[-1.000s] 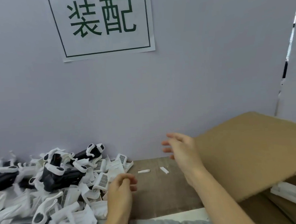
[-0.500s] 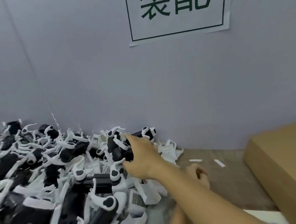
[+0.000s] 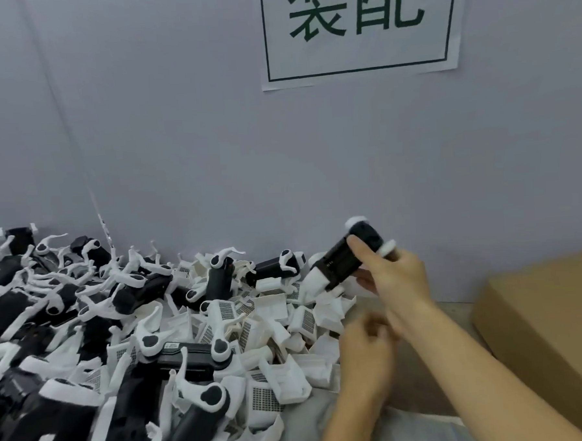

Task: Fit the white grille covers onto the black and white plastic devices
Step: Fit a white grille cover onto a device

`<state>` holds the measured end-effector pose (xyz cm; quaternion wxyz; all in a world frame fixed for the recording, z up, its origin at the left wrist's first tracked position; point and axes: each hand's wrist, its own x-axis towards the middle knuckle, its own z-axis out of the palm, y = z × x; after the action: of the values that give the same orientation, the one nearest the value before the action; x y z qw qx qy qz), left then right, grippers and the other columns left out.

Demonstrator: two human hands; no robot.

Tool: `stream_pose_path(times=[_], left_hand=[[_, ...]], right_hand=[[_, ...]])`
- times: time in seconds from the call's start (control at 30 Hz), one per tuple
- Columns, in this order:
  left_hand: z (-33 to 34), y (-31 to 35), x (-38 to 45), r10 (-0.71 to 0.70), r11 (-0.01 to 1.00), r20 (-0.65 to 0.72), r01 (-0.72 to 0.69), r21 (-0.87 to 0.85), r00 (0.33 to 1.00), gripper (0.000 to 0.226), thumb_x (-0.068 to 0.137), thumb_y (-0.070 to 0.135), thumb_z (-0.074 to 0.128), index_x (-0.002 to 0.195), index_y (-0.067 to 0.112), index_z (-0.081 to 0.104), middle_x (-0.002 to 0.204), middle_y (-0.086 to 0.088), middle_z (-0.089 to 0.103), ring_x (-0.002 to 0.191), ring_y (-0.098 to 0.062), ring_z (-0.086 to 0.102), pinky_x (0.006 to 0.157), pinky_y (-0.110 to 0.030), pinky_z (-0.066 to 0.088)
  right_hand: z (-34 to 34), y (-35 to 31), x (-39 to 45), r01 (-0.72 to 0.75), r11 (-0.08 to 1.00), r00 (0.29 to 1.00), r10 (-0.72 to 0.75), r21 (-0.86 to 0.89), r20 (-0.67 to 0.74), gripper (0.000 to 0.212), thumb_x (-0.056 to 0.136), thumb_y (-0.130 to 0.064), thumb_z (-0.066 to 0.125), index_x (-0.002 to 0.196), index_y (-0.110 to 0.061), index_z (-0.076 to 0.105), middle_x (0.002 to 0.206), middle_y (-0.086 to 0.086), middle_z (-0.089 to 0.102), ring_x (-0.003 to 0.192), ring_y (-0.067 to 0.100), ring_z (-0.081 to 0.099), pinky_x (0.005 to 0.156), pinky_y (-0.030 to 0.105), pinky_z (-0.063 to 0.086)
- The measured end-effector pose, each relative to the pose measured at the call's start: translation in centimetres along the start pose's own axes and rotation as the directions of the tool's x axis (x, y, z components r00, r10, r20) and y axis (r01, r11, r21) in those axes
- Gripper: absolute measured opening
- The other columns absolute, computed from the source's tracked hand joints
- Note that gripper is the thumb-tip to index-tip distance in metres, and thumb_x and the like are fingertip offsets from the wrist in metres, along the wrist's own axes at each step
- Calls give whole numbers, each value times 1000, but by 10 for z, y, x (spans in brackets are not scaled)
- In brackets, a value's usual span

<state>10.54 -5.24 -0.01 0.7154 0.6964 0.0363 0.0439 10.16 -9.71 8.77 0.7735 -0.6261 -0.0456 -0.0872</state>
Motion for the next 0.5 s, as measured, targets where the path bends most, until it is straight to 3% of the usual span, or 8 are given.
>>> stream_pose_path(times=[0.03,0.07,0.17,0.27,0.33,0.4,0.5], left_hand=[[-23,19,-9,-28,992,94,39,-123,995,20,93,9,53,94,16,71,94,-6,76,80,-11,68,69,-27,53],[-21,19,-26,-1,987,85,14,-161,996,19,94,14,54,99,16,73,99,-5,76,86,-13,69,71,-28,51],[-7,33,-51,86,831,32,-54,-553,996,32,86,40,60,101,17,78,106,-6,76,95,-19,70,82,-36,53],[-4,40,-57,2,755,-87,-59,-653,996,64,76,51,63,121,6,69,119,-18,71,107,-31,68,87,-36,55],[-15,43,-52,-59,696,-122,-47,-717,991,75,75,51,65,130,0,62,126,-23,66,112,-36,65,82,-34,55],[-22,41,-49,-126,671,-155,-31,-741,980,71,75,45,69,130,0,62,126,-23,66,111,-38,64,77,-37,53],[-32,35,-42,-159,723,-364,-142,-676,918,42,84,27,74,118,3,68,99,-12,75,90,-29,71,67,-35,56]], right_hand=[[-15,1,-3,-42,996,999,41,83,10,28,80,-29,82,91,-6,71,86,10,77,73,17,75,62,28,59],[-28,4,-9,-79,985,996,74,153,39,30,79,-27,81,96,-4,71,88,11,77,76,17,76,69,28,59],[-54,18,-25,-240,903,959,164,357,229,37,76,-27,75,104,-3,73,98,15,76,90,24,74,91,38,53],[-54,26,-38,-413,833,869,239,368,433,39,71,-23,76,105,-4,73,95,12,73,89,24,72,88,37,54],[-48,30,-42,-459,847,826,296,268,479,46,70,-20,77,111,2,71,106,17,74,96,25,70,89,32,54],[-45,29,-43,-437,895,821,356,92,447,50,69,-26,79,108,4,73,110,21,73,94,23,69,83,28,52],[-51,34,-37,-264,913,906,345,-310,243,56,70,-40,86,109,-2,71,111,17,73,90,16,67,76,25,51]])
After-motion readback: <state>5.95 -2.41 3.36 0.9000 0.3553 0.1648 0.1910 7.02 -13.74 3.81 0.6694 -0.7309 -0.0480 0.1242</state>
